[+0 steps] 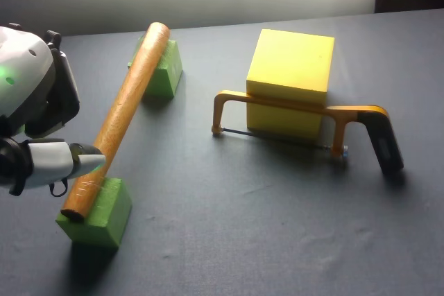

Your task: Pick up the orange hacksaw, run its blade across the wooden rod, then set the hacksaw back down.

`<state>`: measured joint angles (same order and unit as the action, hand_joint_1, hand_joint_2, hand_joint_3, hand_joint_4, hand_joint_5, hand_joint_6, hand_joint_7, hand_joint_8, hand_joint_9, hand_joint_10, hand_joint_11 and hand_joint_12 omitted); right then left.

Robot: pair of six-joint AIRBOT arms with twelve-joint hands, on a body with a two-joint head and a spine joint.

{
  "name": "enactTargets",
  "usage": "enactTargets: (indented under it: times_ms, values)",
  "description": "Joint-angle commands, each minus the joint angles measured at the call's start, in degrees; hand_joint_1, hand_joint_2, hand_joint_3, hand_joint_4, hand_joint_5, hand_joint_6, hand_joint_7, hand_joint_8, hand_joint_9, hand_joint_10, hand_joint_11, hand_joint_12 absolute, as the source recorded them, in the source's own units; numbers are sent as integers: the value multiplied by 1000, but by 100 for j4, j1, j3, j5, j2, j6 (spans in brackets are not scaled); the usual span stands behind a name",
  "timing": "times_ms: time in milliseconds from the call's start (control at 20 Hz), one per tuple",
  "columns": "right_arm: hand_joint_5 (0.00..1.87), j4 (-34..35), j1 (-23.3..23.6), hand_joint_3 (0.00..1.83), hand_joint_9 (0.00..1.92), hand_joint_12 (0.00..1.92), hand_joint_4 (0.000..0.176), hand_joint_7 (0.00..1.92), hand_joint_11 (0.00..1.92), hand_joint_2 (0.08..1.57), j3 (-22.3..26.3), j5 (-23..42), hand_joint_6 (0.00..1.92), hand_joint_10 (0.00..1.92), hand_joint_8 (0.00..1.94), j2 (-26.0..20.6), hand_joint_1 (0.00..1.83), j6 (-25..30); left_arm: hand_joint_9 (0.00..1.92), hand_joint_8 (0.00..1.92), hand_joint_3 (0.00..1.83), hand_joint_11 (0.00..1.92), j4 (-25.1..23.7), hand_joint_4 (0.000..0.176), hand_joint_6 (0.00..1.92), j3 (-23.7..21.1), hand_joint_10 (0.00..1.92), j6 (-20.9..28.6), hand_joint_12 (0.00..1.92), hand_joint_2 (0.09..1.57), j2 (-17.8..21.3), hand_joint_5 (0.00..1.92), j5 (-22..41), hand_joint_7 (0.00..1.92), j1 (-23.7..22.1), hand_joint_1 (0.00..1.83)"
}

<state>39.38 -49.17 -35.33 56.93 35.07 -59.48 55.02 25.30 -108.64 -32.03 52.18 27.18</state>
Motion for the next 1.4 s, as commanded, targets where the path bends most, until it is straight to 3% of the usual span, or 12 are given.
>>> enactTargets:
  times_ms: [0, 50, 100, 450, 550, 600, 800, 950, 1050, 1350]
  values:
    - [271, -146, 47, 119, 238, 643, 0, 283, 4, 1172, -25, 566, 61, 98, 57, -27, 71, 61, 19, 55, 194, 0, -321, 0, 53, 24, 48, -16, 57, 1178, 17, 77, 490, 56, -73, 0]
    - [271, -145, 47, 119, 238, 643, 0, 283, 4, 1172, -25, 563, 61, 98, 57, -27, 71, 81, 19, 55, 194, 0, -321, 0, 53, 23, 48, -19, 57, 1178, 16, 77, 473, 56, -69, 0]
    - [300, -145, 47, 12, 279, 666, 0, 307, 0, 1223, -25, 563, 7, 19, 6, -28, 81, 101, 44, 4, 36, 7, -321, 0, 3, 32, 4, -26, 8, 1260, 16, 105, 414, 84, -64, 0]
    - [284, 138, 32, 0, 262, 612, 0, 284, 0, 1224, -27, 261, 0, 1, 0, -59, 55, 373, 94, 15, 13, 39, -467, 0, 13, 130, 14, 223, 26, 1279, 28, 150, -249, 137, 51, 0]
    - [267, 137, 60, 0, 254, 647, 0, 268, 0, 1175, -28, 66, 1, 1, 1, -43, 201, 559, 94, 11, 11, 40, -501, 0, 10, 154, 12, 241, 28, 1278, 20, 149, -325, 133, 184, 0]
    - [256, 138, 90, 0, 239, 621, 0, 253, 0, 1122, -46, 1, 1, 1, 1, -16, 372, 629, 99, 11, 9, 39, -501, 0, 8, 164, 12, 294, 30, 1277, 16, 148, -274, 138, 288, 0]
    - [193, 516, 349, 0, 151, 435, 0, 173, 0, 1092, -203, -309, 0, 0, 0, 182, 610, 678, 72, 1, 8, 3, -787, 0, 4, 158, 1, 841, 20, 1283, 0, 135, 198, 116, 889, 0]
    - [131, 1408, 697, 0, 66, 214, 0, 90, 0, 929, -314, -930, 0, 0, 0, 289, 974, 668, 72, 0, 6, 14, -1173, 0, 0, 152, 0, 1421, 29, 1280, -32, 112, 633, 104, 1519, 0]
    - [120, 1922, 911, 0, 44, 147, 0, 72, 0, 904, -433, -1392, 0, 0, 0, 418, 1075, 641, 91, 7, 5, 31, -1265, 0, 8, 94, 8, 1657, 40, 1281, -75, 132, 1046, 122, 1949, 0]
    - [115, 2332, 1071, 0, 52, 329, 0, 72, 0, 910, -991, -1829, 2, 4, 3, 1093, 1201, 603, 76, 4, 1, 6, -1414, 0, 1, 55, 5, 2171, 42, 1276, -661, 125, 2117, 111, 2950, 0]
